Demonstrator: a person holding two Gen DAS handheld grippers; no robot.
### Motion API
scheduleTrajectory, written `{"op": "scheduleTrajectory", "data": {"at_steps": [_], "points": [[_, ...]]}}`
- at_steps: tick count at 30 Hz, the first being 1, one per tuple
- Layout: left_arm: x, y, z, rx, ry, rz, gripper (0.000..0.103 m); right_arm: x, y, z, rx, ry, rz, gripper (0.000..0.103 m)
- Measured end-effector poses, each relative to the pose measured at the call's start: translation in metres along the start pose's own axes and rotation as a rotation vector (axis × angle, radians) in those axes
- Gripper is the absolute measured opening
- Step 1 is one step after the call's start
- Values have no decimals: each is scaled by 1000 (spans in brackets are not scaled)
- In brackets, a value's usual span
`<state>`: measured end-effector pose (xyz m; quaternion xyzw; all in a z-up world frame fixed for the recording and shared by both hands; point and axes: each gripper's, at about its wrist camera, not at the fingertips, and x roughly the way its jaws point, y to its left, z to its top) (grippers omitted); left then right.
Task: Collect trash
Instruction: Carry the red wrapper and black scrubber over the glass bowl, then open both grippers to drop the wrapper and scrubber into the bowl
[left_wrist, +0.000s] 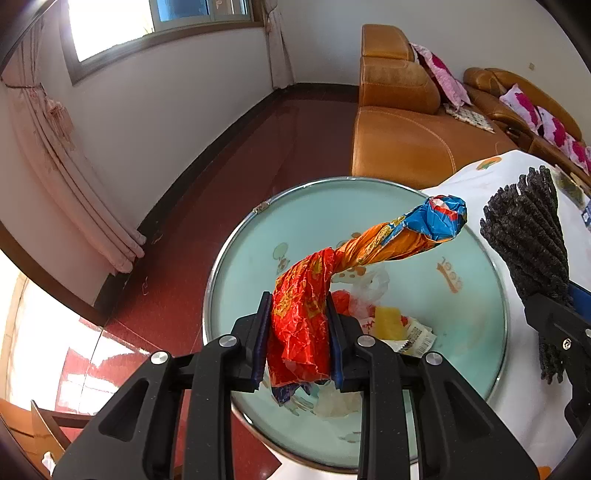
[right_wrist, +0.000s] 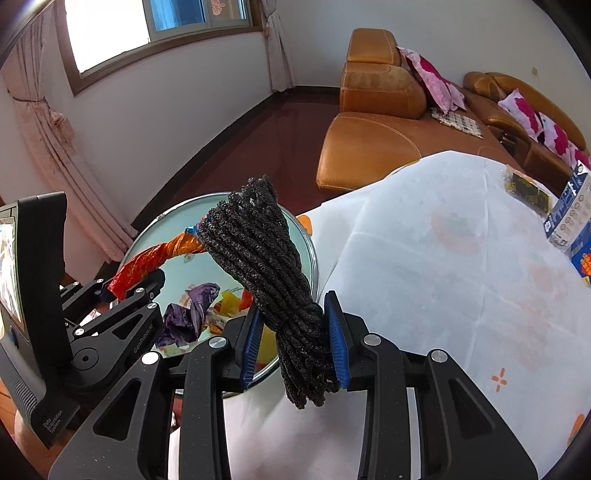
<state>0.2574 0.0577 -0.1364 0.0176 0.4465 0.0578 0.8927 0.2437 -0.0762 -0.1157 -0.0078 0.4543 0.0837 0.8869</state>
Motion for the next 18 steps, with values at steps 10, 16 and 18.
{"op": "scheduleTrajectory", "data": {"at_steps": [10,16,18], "points": [[16,-7,7,20,42,38,31,22,3,9,3,28,-13,34],[19,-6,8,22,51,50,33,31,1,11,22,43,4,34],[19,-7,9,28,50,60,33,31,3,13,23,42,7,34]]}}
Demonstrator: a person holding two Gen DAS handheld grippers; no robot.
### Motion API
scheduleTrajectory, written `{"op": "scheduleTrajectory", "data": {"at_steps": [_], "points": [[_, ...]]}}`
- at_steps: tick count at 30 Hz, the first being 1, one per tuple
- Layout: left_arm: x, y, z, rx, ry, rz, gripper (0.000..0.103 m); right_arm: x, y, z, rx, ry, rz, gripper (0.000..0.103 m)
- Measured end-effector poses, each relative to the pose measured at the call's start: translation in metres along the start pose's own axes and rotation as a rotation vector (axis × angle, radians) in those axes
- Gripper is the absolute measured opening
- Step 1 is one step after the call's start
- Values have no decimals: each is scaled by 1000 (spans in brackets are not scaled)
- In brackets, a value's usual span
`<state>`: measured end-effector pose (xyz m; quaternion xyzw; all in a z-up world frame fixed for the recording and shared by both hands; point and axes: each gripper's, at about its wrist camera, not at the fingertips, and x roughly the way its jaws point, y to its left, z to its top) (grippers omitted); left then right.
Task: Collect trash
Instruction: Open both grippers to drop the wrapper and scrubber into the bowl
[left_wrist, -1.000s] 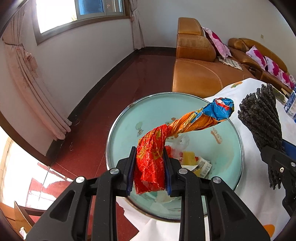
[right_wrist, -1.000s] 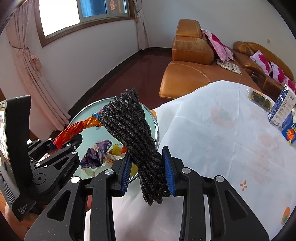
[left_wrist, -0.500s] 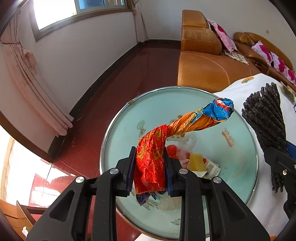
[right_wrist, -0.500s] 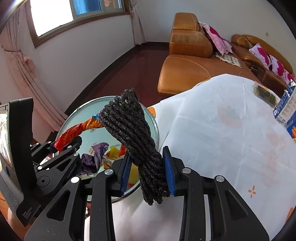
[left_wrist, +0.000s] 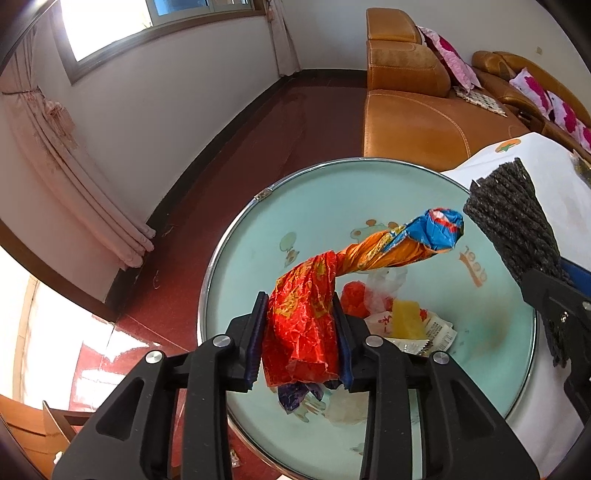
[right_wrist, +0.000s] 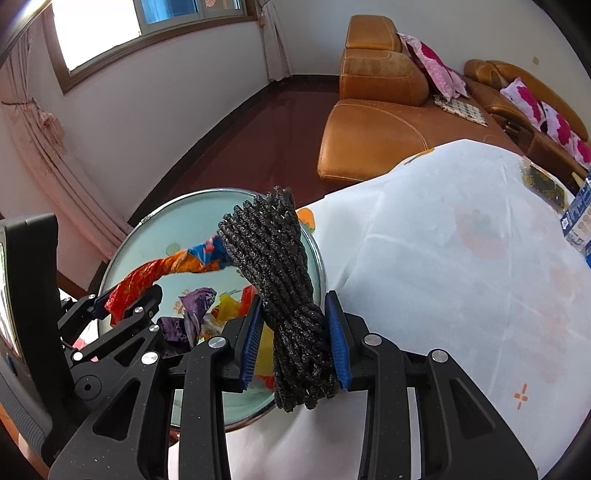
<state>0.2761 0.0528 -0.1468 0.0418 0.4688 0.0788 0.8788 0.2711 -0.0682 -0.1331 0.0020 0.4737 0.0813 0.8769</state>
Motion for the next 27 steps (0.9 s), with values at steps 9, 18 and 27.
{"op": "scheduleTrajectory", "data": {"at_steps": [9,18,27], "points": [[-8,2,2,-10,-17,26,60,-7,0,1,-4,-6,66,47],[-30,11,-17,-64,-34,-35,75,-52,-40,-16,171,-182,63,69],[-56,10,-51,-67,-26,-41,81,-65,-46,-42,219,-120,87,78]]}}
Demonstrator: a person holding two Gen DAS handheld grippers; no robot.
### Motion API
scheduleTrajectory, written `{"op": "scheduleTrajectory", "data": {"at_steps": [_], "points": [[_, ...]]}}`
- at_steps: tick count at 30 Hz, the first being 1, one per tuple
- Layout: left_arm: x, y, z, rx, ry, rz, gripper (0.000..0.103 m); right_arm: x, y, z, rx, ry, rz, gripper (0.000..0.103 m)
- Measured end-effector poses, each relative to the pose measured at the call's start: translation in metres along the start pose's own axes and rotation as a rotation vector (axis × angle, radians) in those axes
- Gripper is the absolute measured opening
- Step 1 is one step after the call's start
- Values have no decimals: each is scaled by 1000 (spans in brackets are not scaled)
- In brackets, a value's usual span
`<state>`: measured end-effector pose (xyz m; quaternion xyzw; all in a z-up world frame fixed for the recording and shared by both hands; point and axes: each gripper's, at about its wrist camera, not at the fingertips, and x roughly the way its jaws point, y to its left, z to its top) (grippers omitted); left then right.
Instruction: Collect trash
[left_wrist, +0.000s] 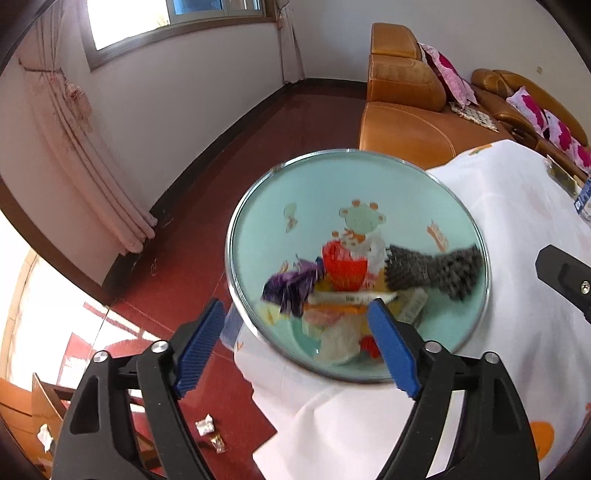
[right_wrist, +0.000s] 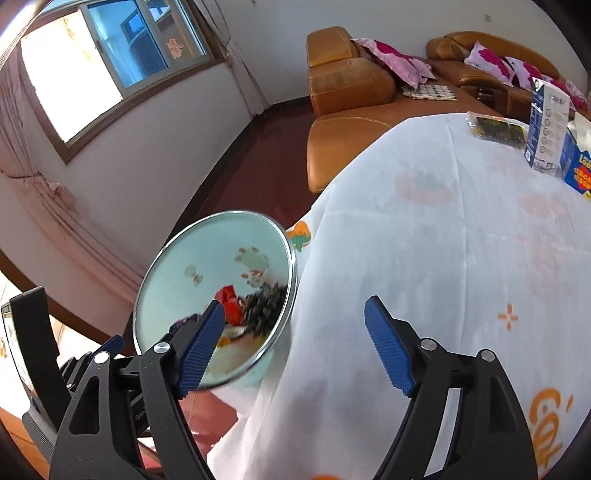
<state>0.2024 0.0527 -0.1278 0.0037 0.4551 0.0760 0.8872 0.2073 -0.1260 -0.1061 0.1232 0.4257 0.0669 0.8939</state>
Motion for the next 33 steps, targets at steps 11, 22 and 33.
{"op": "scheduleTrajectory", "data": {"at_steps": [11,22,33], "points": [[-32,1,-41,32,14,-9,82,-31,6,-40,-27,23,-34,80],[-79,5,-79,34,-88,18,94,-92,11,-70,-44,-78,-37,80],[-160,8,-79,42,-378,41,97,-175,23,-81,-52,-350,-63,83]]}}
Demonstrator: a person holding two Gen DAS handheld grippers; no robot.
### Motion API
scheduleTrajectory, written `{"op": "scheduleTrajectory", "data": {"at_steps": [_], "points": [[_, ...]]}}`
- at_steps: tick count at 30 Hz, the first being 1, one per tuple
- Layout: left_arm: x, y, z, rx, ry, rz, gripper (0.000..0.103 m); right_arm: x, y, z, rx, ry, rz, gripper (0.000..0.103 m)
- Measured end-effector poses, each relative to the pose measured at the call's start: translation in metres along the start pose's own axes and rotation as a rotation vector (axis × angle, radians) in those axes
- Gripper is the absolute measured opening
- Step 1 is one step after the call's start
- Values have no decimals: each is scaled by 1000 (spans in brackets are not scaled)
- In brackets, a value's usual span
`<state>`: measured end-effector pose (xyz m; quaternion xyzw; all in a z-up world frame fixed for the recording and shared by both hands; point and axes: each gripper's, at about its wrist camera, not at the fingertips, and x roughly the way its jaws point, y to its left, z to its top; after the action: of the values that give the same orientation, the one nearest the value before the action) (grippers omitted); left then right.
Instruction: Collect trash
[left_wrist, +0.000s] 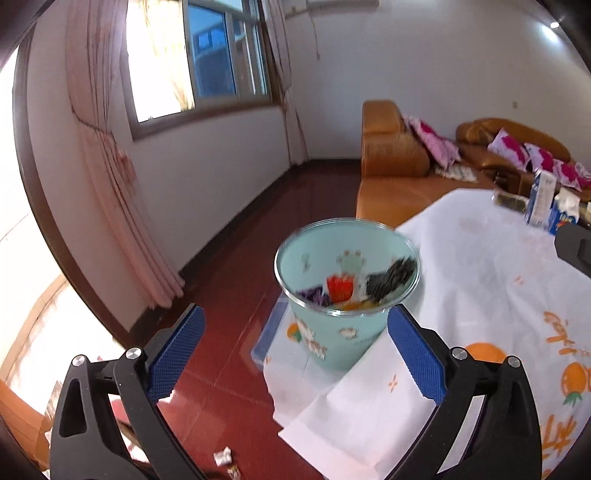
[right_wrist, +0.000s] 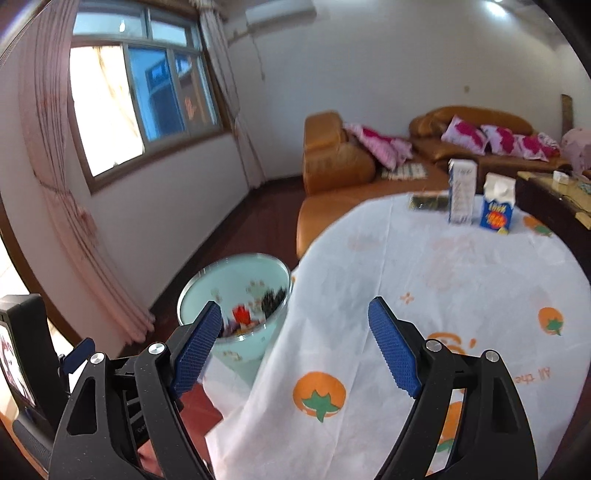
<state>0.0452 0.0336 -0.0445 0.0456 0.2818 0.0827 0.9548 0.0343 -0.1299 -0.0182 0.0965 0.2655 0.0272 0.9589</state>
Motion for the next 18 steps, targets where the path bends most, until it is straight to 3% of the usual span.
{"op": "scheduleTrajectory", "data": {"at_steps": [9,18], "points": [[-47,5,21,-24,-117,-50,97,-51,-3,11,22,-177,-36,87],[-66,6,28,-13,-167,-46,97,-68,-4,12,31,-221,-22,87]]}}
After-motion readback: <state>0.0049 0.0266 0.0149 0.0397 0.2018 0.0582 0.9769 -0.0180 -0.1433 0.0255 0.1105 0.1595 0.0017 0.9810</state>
